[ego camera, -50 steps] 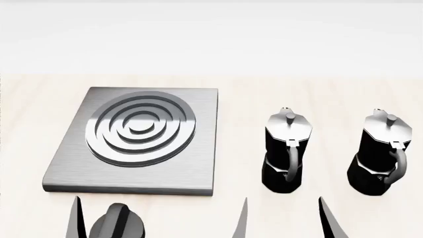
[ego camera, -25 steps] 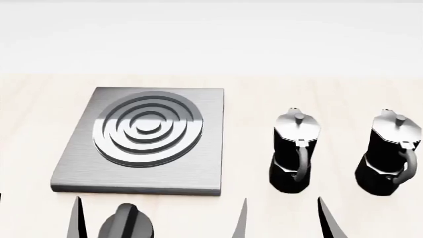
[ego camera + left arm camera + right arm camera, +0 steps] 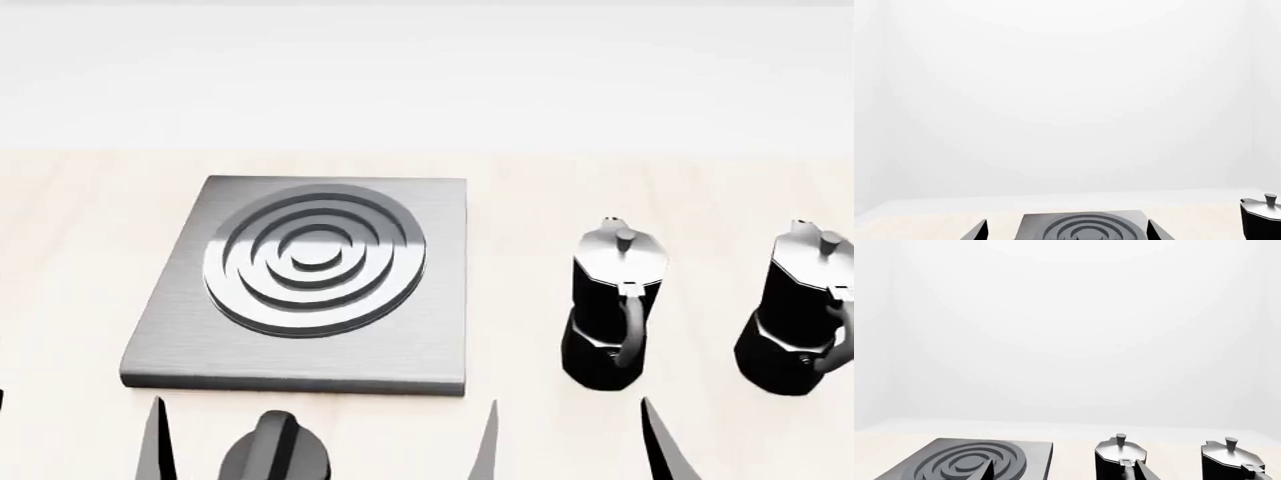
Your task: Put both moka pots on the stove.
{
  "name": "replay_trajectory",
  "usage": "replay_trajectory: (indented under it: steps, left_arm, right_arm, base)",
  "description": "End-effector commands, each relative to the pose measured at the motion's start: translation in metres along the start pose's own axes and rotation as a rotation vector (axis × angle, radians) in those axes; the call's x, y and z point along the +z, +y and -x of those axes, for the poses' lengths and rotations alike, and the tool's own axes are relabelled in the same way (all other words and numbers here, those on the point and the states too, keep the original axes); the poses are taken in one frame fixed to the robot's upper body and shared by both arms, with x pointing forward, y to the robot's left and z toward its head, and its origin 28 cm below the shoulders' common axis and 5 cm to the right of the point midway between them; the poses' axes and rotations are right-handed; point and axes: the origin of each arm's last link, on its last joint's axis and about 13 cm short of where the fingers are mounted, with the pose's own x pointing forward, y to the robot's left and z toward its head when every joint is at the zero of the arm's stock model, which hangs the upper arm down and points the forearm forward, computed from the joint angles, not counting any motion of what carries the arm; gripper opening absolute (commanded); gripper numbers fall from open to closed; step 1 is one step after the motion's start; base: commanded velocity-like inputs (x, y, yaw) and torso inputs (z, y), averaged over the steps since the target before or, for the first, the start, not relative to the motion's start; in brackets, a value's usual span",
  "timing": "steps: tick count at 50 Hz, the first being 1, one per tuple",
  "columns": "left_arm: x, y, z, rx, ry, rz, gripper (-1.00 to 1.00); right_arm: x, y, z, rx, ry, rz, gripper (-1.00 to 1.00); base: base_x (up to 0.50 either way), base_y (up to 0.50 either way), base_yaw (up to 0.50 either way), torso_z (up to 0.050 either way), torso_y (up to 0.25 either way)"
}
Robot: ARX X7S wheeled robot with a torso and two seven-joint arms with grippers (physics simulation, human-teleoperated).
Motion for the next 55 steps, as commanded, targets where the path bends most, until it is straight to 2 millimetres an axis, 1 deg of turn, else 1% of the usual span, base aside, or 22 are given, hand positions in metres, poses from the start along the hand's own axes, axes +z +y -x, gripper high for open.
replay_trajectory:
  steps: [1, 55]
  left_arm:
    - [-0.0001, 0.0001, -0.0001, 0.0, 0.0, 0.0, 1.0]
    - [-0.0003, -0.0012, 0.0005, -0.007, 0.001, -0.001, 1.0]
  right_arm:
    - [-0.0004, 0.0001, -0.0001, 0.003, 0.0, -0.003, 1.0]
    - [-0.0033, 0.0003, -0.0007, -0.003, 0.007, 0.0, 1.0]
  base:
    - [0.0, 0.06, 0.0, 0.0, 0.0]
    - [0.0, 0.11, 0.0, 0.0, 0.0]
